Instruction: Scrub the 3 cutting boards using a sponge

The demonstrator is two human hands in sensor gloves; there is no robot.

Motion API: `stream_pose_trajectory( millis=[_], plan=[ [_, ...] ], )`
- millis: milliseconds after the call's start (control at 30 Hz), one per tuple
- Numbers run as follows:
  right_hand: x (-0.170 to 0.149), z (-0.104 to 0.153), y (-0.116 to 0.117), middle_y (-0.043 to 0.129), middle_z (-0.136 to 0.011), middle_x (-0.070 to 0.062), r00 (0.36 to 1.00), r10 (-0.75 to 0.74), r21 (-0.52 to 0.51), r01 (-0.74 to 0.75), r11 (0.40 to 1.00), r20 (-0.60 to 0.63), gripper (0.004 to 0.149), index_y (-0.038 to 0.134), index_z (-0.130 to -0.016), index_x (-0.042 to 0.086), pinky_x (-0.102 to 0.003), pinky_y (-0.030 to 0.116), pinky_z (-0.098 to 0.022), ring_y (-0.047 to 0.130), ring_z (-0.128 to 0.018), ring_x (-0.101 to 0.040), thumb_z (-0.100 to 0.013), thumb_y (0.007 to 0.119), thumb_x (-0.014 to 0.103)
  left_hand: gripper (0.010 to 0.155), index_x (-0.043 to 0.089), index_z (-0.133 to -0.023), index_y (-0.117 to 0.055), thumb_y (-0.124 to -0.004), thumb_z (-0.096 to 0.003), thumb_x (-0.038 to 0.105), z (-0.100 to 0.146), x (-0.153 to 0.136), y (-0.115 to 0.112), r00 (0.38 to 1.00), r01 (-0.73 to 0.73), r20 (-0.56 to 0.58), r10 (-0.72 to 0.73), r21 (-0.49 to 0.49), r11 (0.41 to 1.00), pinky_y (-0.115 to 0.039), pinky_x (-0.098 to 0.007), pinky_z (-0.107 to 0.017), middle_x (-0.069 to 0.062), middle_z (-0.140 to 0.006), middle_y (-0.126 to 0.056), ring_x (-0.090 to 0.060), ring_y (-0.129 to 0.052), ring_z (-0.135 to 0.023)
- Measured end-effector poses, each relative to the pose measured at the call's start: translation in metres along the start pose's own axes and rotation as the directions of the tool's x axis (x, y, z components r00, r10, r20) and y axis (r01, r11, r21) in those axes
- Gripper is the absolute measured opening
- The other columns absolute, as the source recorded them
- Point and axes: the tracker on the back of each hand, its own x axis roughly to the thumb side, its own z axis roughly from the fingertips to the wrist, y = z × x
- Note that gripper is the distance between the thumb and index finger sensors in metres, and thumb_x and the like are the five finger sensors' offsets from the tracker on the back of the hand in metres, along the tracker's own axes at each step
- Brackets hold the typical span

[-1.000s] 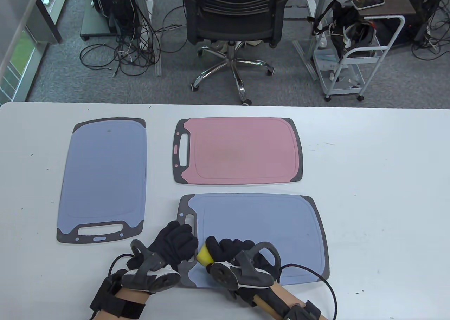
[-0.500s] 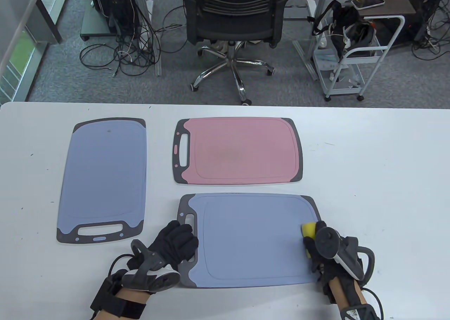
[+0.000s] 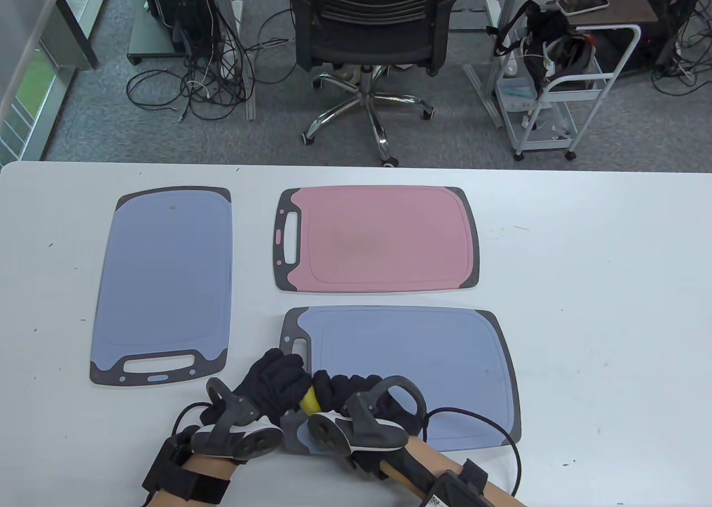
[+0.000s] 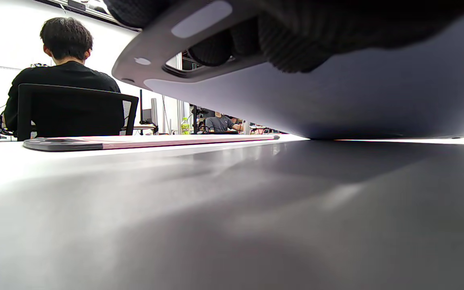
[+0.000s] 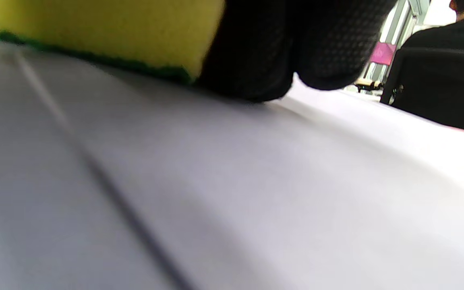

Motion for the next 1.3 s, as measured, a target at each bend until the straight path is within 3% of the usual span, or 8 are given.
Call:
stream_pose_trajectory(
  millis=[167, 400, 500, 633, 767, 933, 1067, 1300],
  plan=[
    [-0.084, 0.055, 0.025, 0.079, -0.078, -0.009, 0.957, -0.026, 0.017, 0.032, 0.999, -0.290, 0.071, 0.058, -0.104, 0.013, -0.044, 0.079, -0.048, 0.089, -0.052, -0.019, -0.047, 0.065, 0.056, 0.043, 0.031, -0.094, -0.060, -0.081, -0.0584, 0.039, -0.001, 0.001, 0.000, 1.000, 0.009, 0.003, -0.009, -0.007, 1.000, -0.059, -0.054, -0.077, 0.009, -0.097, -0.071, -0.021, -0.072, -0.103],
    [-0.199, 0.154, 0.061, 0.079, -0.077, -0.010, 0.689, -0.110, 0.008, 0.165, 0.986, -0.716, 0.071, 0.059, -0.104, 0.012, -0.046, 0.078, -0.047, 0.089, -0.051, -0.020, -0.047, 0.067, 0.055, 0.043, 0.031, -0.095, -0.059, -0.081, -0.0587, 0.039, 0.000, 0.002, 0.000, 1.000, 0.017, 0.002, -0.017, -0.008, 1.000, -0.059, -0.054, -0.077, 0.009, -0.097, -0.070, -0.021, -0.071, -0.104],
    [-0.192, 0.144, 0.058, 0.080, -0.075, -0.016, 0.702, -0.122, -0.011, 0.160, 0.987, -0.702, 0.071, 0.062, -0.101, 0.006, -0.048, 0.077, -0.046, 0.090, -0.049, -0.023, -0.047, 0.070, 0.051, 0.043, 0.031, -0.095, -0.059, -0.080, -0.0587, 0.039, 0.000, 0.002, 0.000, 1.000, 0.021, 0.002, -0.021, -0.007, 1.000, -0.059, -0.055, -0.077, 0.009, -0.097, -0.070, -0.021, -0.071, -0.104],
    [-0.151, 0.099, 0.044, 0.079, -0.077, -0.014, 0.870, -0.055, 0.055, 0.094, 0.994, -0.489, 0.072, 0.058, -0.103, 0.008, -0.046, 0.078, -0.048, 0.089, -0.051, -0.021, -0.047, 0.066, 0.053, 0.043, 0.031, -0.095, -0.059, -0.080, -0.0582, 0.039, -0.001, 0.002, 0.000, 1.000, 0.021, -0.001, -0.021, -0.013, 1.000, -0.059, -0.054, -0.077, 0.009, -0.097, -0.070, -0.021, -0.071, -0.104],
    [-0.074, 0.046, 0.025, 0.078, -0.077, -0.013, 0.973, -0.101, 0.019, 0.108, 0.994, -0.206, 0.072, 0.057, -0.103, 0.010, -0.046, 0.077, -0.048, 0.088, -0.051, -0.020, -0.047, 0.067, 0.054, 0.043, 0.031, -0.095, -0.059, -0.081, -0.0583, 0.039, -0.001, 0.001, -0.001, 1.000, 0.015, -0.003, -0.016, -0.018, 1.000, -0.059, -0.054, -0.077, 0.009, -0.097, -0.071, -0.021, -0.072, -0.104],
    [0.003, 0.018, 0.011, 0.077, -0.078, -0.011, 0.998, -0.013, -0.027, 0.015, 1.000, 0.066, 0.073, 0.055, -0.104, 0.012, -0.045, 0.077, -0.050, 0.087, -0.052, -0.018, -0.048, 0.064, 0.056, 0.043, 0.031, -0.094, -0.059, -0.081, -0.0581, 0.039, -0.001, 0.002, -0.001, 1.000, 0.018, -0.002, -0.018, -0.019, 1.000, -0.059, -0.054, -0.077, 0.009, -0.097, -0.071, -0.021, -0.072, -0.104],
    [-0.016, 0.027, 0.015, 0.077, -0.079, -0.009, 0.998, -0.056, -0.026, 0.056, 0.998, -0.003, 0.072, 0.056, -0.105, 0.015, -0.044, 0.077, -0.050, 0.086, -0.052, -0.017, -0.047, 0.064, 0.057, 0.043, 0.031, -0.094, -0.059, -0.081, -0.0581, 0.039, -0.001, 0.003, 0.000, 1.000, 0.025, 0.000, -0.025, -0.018, 1.000, -0.059, -0.054, -0.077, 0.009, -0.097, -0.071, -0.020, -0.072, -0.104],
    [-0.139, 0.112, 0.050, 0.078, -0.077, -0.010, 0.867, -0.093, 0.001, 0.107, 0.994, -0.490, 0.072, 0.058, -0.104, 0.013, -0.045, 0.078, -0.047, 0.088, -0.050, -0.019, -0.046, 0.066, 0.055, 0.043, 0.031, -0.095, -0.059, -0.081, -0.0583, 0.039, -0.002, 0.003, 0.000, 1.000, 0.030, 0.002, -0.030, -0.019, 0.999, -0.059, -0.054, -0.077, 0.009, -0.097, -0.071, -0.021, -0.072, -0.104]
  ],
)
